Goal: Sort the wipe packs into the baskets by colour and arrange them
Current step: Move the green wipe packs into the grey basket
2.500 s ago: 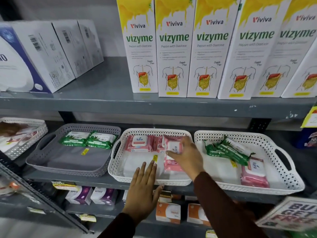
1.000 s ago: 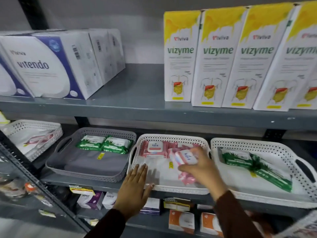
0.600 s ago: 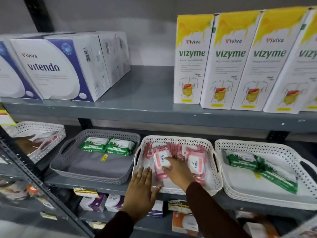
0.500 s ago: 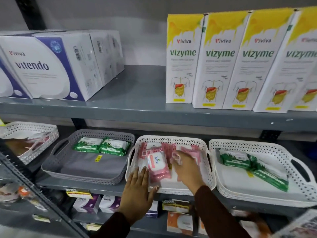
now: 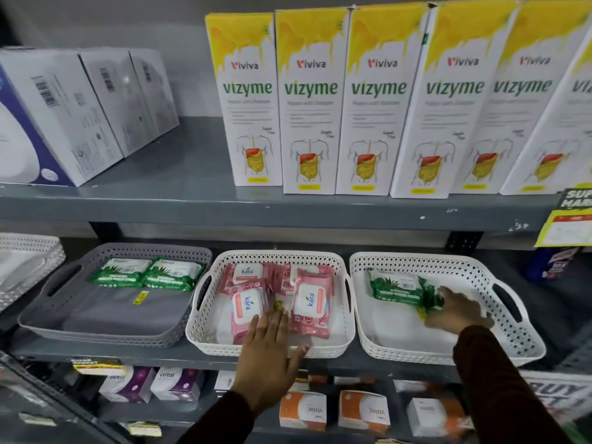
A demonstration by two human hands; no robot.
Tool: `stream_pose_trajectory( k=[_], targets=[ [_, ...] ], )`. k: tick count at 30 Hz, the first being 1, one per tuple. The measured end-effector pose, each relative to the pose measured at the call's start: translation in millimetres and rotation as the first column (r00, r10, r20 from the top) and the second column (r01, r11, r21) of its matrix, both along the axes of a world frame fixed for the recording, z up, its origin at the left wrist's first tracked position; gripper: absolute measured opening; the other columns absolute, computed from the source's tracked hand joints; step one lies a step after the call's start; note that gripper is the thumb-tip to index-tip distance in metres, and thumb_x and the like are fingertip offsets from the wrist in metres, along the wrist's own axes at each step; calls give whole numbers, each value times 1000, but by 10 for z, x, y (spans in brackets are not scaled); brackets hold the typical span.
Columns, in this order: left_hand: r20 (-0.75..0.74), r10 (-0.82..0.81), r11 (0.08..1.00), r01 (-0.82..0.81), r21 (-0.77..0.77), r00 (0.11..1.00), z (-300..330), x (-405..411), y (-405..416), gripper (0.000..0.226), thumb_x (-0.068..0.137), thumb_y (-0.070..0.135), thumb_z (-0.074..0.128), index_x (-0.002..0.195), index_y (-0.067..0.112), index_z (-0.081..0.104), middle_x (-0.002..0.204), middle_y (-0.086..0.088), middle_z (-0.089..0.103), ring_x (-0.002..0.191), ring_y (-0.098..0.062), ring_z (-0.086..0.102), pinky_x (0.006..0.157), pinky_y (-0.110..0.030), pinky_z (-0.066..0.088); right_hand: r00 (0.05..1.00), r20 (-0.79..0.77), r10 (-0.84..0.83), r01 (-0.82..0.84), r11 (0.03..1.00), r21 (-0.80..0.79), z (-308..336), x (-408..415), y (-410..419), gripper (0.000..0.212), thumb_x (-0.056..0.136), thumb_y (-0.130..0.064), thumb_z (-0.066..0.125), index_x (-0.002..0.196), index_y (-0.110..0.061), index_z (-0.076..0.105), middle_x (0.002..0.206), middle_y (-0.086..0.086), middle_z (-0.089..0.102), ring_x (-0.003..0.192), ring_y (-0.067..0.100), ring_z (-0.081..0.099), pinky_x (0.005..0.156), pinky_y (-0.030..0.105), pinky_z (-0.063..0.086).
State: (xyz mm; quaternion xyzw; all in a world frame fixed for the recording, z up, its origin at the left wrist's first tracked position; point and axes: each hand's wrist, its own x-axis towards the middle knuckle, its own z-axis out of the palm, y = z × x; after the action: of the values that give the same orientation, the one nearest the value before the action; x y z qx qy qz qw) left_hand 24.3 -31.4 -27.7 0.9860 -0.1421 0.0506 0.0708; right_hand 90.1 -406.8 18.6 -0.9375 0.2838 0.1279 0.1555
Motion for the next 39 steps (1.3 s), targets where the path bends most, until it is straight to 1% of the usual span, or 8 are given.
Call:
stream_pose_trajectory(
  k=[7, 12, 18, 22, 26, 30, 35, 39],
  targets=[
    [-14, -30, 997, 31, 71, 999, 44, -45, 1, 81, 89, 68, -6, 152, 17, -9, 160, 0, -11, 145, -20, -19, 121, -40, -10, 963, -149, 222, -235, 969, -76, 97, -58, 310, 71, 73, -10, 77, 138, -14, 50, 127, 10, 65, 121, 31, 55, 99, 32, 47],
    [35, -85, 996, 86, -9, 996, 42, -111, 138, 76, 94, 64, 7, 153, 18, 0, 162, 2, 0, 147, -21, -12, 118, -37, -10, 968, -89, 233, -237, 971, -31, 142, -213, 352, 70, 61, -19, 84, 126, -18, 60, 116, 8, 67, 108, 27, 61, 91, 33, 52],
    [74, -22, 998, 27, -60, 997, -23, -185, 628, 71, 99, 62, 13, 154, 18, 7, 162, 4, 5, 149, -19, -8, 119, -37, -2, 933, 325, 152, -231, 948, 219, 359, -295, 482, 85, 56, -40, 92, 131, -20, 59, 120, -1, 69, 93, 22, 65, 80, 35, 46],
    [79, 107, 988, -97, -119, 991, -28, -236, 1100, 73, 99, 58, 22, 154, 14, 2, 162, 0, -2, 148, -21, -11, 118, -34, -9, 842, 539, 36, -320, 836, 445, 571, -289, 1052, 60, 60, -33, 96, 112, -25, 67, 81, -16, 75, 69, 4, 71, 59, 25, 53],
    [52, 253, 960, -244, -139, 966, 43, -235, 1740, 86, 90, 71, 7, 153, 13, -3, 161, -2, -12, 146, -23, -19, 119, -33, -12, 769, 638, 20, -450, 726, 520, 738, -266, 2055, 75, 63, -56, 89, 126, -41, 52, 83, -20, 73, 64, -2, 70, 48, 15, 48],
    [-1, 343, 927, -339, -163, 939, 180, -247, 2341, 106, 78, 80, -13, 152, 6, 8, 161, -7, 3, 148, -28, -4, 122, -41, 2, 765, 620, 175, -568, 637, 521, 731, -208, 3086, 76, 63, -74, 74, 127, -47, 41, 100, -17, 62, 76, 7, 68, 58, 20, 48],
    [-38, 348, 925, -350, -151, 937, 216, -229, 2951, 69, 103, 50, 29, 153, 10, 4, 162, -6, 2, 149, -22, -3, 122, -36, -1, 725, 596, 345, -653, 620, 436, 585, 18, 4325, 61, 77, -65, 71, 130, -41, 50, 104, 0, 72, 79, 18, 68, 69, 31, 51],
    [-13, 268, 956, -268, -116, 963, 179, -239, 3123, 65, 103, 49, 27, 154, 14, 5, 162, -2, 3, 149, -19, 0, 123, -34, -1, 725, 533, 436, -643, 705, 299, 452, 265, 5020, 64, 78, -66, 65, 132, -33, 52, 117, 9, 71, 106, 30, 67, 83, 35, 51]
  ],
)
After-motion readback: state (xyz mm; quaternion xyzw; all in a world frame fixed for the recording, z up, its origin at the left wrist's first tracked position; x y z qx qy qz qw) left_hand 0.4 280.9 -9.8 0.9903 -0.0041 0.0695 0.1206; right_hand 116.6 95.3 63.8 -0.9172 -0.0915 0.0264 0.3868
